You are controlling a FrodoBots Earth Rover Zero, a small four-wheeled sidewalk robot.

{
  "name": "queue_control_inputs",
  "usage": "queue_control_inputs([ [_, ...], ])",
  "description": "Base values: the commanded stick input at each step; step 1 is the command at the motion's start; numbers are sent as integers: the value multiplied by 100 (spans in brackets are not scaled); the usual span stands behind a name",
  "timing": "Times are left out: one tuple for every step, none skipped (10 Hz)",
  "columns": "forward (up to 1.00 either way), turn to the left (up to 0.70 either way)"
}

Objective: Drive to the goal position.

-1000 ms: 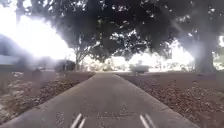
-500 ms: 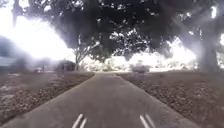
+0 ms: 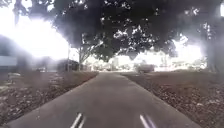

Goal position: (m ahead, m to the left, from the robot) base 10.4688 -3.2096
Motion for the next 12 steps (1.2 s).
queue_control_inputs([
  [70,0],
  [70,0],
  [70,0],
  [70,0],
  [70,0],
  [70,0],
  [70,0],
  [70,10],
  [70,25],
  [70,15],
  [70,8],
  [70,0],
])
